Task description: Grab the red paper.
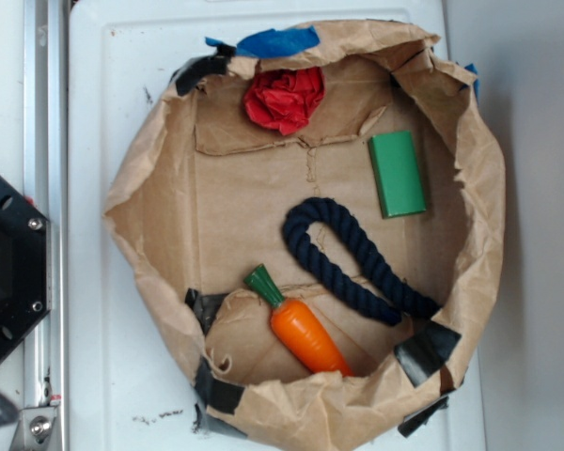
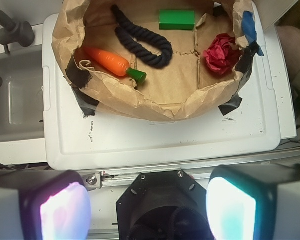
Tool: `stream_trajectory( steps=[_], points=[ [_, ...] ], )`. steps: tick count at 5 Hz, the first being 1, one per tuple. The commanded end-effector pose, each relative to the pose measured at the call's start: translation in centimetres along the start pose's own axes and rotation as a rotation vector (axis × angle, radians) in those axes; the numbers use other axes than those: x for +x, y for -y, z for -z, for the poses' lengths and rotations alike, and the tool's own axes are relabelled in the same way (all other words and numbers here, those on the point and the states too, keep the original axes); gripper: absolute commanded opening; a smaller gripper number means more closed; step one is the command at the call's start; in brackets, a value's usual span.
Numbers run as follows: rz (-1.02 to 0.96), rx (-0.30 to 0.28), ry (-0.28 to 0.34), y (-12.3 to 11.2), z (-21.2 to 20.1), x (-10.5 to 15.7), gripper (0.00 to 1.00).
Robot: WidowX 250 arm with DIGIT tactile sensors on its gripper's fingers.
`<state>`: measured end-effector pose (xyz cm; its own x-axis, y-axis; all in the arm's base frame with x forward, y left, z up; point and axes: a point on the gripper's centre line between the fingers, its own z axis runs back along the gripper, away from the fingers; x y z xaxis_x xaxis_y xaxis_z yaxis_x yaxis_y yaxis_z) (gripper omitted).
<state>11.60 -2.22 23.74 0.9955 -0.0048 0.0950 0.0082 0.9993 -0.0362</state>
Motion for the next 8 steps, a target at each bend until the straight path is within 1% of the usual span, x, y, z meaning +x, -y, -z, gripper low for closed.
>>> stream_trajectory(
  steps=[1,4,5,6,7,8],
  points=[
    [0.0,0.0,0.0,0.0,0.0,0.0,1.0],
    [0.0,0.0,0.0,0.0,0.0,0.0,1.0],
    [-0.045,-0.002,0.021,-3.3,0.4,4.5,1.0],
    [-0.058,-0.009,0.022,-5.5,1.3,8.0,1.0],
    [-0.061,-0.003,0.028,-6.7,2.2,10.3,1.0],
    [-0.278,0.03,0.05,-6.5,4.2,11.8,1.0]
  ],
)
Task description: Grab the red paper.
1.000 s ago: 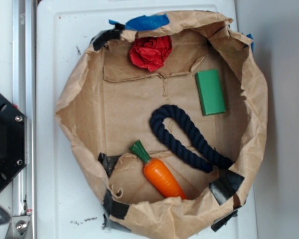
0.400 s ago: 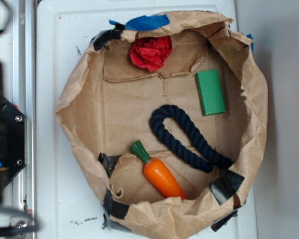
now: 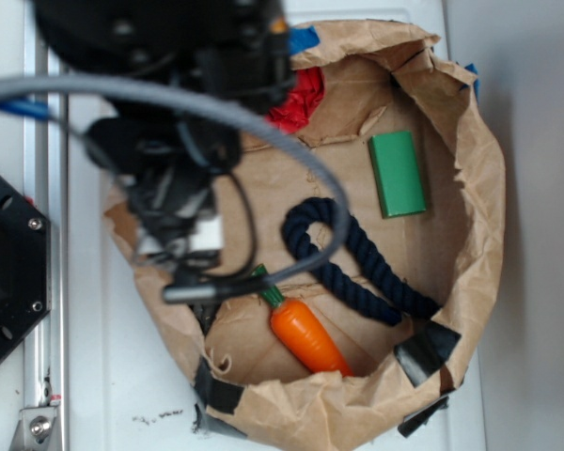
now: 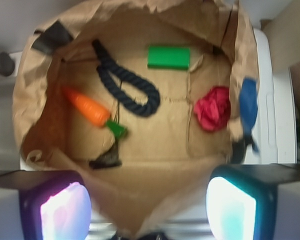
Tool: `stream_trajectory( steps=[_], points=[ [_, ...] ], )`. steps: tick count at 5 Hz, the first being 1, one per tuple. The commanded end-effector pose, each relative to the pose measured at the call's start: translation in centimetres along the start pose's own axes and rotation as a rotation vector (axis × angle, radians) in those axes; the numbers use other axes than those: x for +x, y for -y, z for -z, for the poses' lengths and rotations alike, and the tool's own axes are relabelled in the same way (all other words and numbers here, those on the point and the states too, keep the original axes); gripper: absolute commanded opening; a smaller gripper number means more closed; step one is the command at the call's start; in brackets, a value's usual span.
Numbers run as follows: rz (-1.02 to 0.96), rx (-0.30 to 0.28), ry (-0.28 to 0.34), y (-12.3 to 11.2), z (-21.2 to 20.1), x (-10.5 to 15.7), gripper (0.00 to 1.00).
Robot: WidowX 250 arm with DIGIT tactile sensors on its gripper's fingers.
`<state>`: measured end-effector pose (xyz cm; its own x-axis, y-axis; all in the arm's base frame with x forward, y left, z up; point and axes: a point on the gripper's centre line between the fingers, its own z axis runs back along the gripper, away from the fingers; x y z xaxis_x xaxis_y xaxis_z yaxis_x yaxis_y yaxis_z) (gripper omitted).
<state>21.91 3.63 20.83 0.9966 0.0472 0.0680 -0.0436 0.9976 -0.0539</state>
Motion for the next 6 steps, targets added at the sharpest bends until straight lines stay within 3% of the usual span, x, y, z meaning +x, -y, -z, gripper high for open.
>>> stream_trajectory(
  steps=[1,4,5,6],
  points=[
    [-0.225,0.038,0.077,-0.4,0.4,1.9,1.0],
    [-0.225,0.038,0.077,-0.4,0.4,1.9,1.0],
    [-0.44,0.08,0.143,0.6,1.5,2.4,1.0],
    [-0.587,0.08,0.175,1.2,2.6,3.1,1.0]
  ],
)
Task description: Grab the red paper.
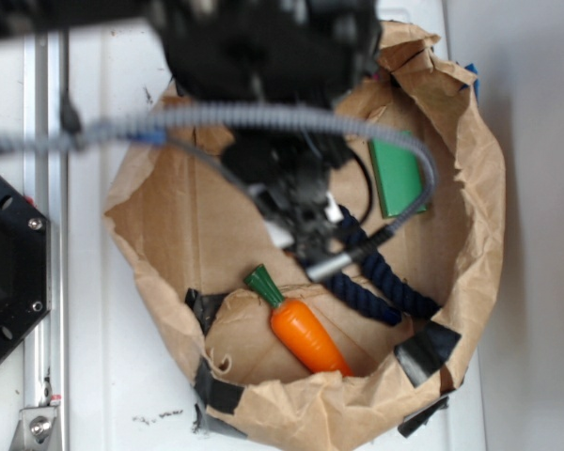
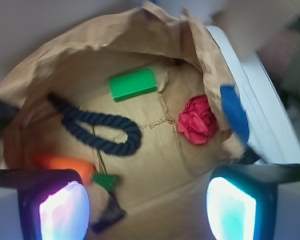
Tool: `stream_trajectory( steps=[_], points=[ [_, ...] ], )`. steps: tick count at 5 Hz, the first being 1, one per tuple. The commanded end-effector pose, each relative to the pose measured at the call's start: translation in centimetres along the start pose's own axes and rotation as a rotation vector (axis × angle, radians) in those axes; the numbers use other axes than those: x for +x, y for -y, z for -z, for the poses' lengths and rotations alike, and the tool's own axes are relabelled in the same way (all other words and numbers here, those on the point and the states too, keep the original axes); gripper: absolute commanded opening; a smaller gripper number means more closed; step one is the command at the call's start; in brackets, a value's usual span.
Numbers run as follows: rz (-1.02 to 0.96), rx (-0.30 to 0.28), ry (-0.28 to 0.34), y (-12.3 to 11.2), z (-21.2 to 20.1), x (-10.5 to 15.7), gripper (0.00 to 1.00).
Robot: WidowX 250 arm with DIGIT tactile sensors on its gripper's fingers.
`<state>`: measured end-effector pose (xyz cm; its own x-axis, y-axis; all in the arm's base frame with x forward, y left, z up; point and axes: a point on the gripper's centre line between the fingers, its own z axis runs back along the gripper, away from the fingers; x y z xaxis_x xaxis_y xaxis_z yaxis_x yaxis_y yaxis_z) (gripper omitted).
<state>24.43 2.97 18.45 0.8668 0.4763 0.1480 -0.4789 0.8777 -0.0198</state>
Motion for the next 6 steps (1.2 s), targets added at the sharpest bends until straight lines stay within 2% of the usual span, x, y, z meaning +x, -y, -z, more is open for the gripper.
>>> stream_trajectory(
  steps=[1,4,5,6],
  points=[
    [-0.36,0.069,0.104,1.1,1.2,1.0,1.0],
    [-0.36,0.069,0.104,1.1,1.2,1.0,1.0],
    [-0.493,0.119,0.216,1.3,1.9,1.8,1.0],
    [-0.617,0.131,0.315,1.4,2.5,2.5,1.0]
  ],
)
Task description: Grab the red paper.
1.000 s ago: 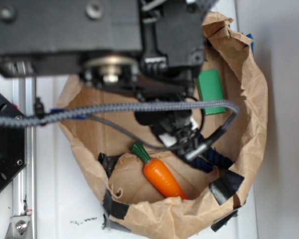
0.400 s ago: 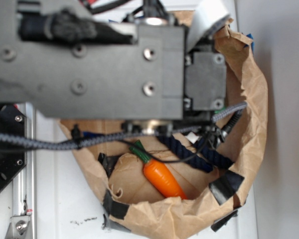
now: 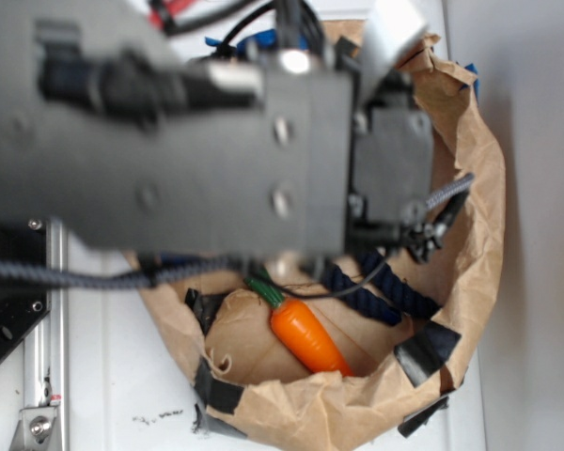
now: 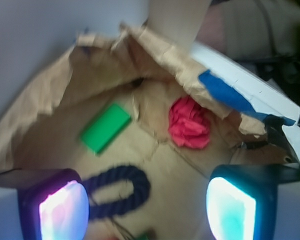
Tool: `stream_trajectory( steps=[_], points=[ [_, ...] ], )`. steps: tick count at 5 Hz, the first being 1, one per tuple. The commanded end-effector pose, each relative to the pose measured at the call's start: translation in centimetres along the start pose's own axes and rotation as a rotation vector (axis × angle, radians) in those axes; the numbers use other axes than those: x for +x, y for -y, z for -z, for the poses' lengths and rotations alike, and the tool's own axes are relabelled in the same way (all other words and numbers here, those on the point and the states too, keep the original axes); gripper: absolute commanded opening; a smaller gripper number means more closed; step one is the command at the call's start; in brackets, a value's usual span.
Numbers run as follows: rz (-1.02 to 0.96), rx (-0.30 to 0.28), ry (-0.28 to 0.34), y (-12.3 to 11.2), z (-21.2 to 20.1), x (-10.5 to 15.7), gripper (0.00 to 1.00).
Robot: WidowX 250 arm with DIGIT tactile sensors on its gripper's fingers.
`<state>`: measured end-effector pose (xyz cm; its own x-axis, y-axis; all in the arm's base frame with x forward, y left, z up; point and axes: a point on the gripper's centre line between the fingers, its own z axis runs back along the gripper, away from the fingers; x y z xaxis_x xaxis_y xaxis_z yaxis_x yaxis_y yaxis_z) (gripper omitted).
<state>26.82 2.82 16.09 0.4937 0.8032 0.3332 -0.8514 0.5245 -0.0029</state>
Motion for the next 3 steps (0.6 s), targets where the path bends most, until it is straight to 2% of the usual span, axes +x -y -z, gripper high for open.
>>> stream_trajectory(
  steps=[1,2,3],
  points=[
    [-0.138,-0.057,0.103,0.6,1.1,0.9,1.0],
    [-0.149,-0.063,0.089,-0.1,2.7,1.4,1.0],
    [-0.159,-0.102,0.035,-0.2,4.1,1.5,1.0]
  ],
)
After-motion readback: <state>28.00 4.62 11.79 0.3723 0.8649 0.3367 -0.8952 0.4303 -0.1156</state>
